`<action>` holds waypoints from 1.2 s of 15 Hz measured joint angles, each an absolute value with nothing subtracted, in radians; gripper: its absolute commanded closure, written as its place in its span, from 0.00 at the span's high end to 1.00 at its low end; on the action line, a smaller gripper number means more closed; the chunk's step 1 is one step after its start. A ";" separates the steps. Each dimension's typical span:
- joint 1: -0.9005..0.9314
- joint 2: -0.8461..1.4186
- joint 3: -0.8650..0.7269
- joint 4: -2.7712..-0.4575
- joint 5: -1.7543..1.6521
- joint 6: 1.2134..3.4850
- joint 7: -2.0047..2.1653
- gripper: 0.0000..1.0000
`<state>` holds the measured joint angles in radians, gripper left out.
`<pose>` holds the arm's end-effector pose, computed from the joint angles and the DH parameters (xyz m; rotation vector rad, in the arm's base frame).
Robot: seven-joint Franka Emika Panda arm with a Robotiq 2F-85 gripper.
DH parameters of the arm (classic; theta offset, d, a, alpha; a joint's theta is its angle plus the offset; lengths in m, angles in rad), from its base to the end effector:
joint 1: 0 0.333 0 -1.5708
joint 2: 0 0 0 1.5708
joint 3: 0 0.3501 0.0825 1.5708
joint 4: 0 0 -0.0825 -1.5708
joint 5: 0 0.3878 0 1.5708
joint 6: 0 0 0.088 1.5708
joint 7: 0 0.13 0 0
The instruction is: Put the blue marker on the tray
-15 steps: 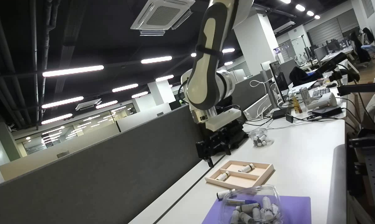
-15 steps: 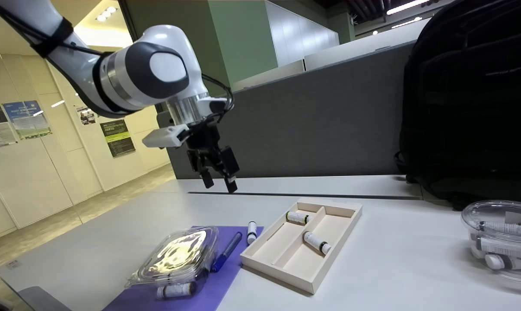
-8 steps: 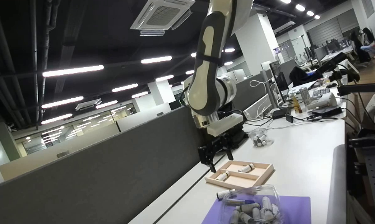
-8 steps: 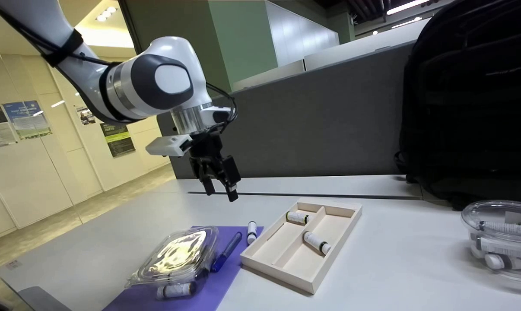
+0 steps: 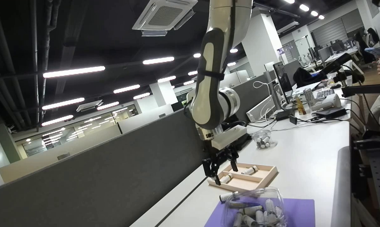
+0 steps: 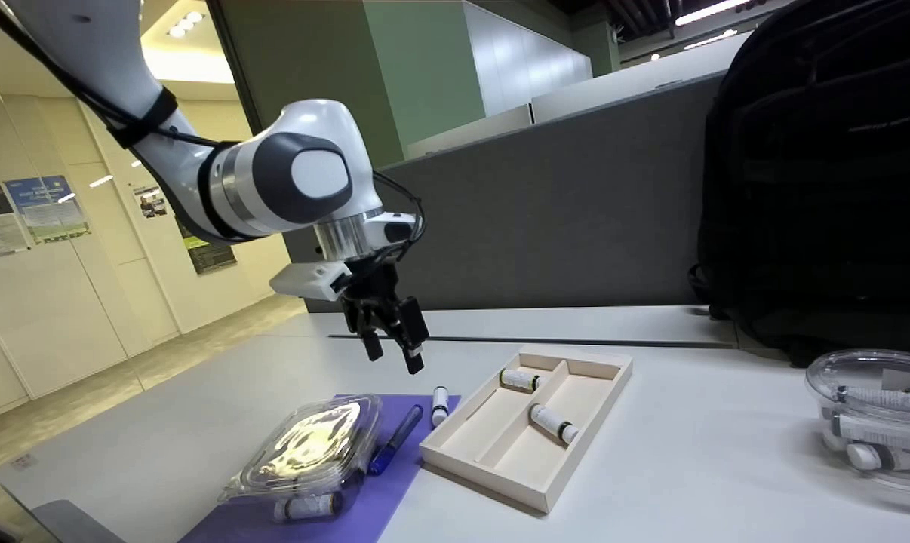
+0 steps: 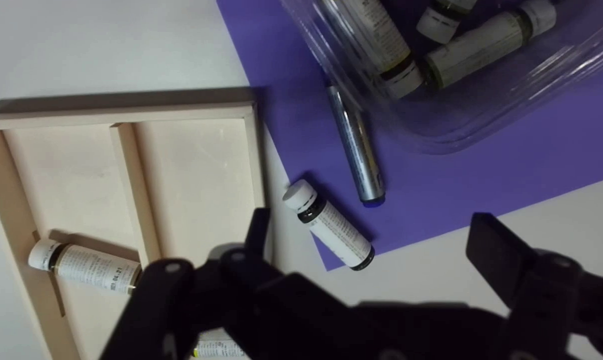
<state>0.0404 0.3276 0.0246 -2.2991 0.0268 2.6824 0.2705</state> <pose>0.5475 0.0353 0.2162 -3.0904 0.3581 -0.0802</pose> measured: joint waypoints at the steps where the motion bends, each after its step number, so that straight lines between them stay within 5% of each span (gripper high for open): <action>1: 0.046 0.356 0.020 -2.285 0.027 2.698 0.271 1.00; 18: 0.119 0.584 -0.005 -2.159 0.041 2.774 0.255 1.00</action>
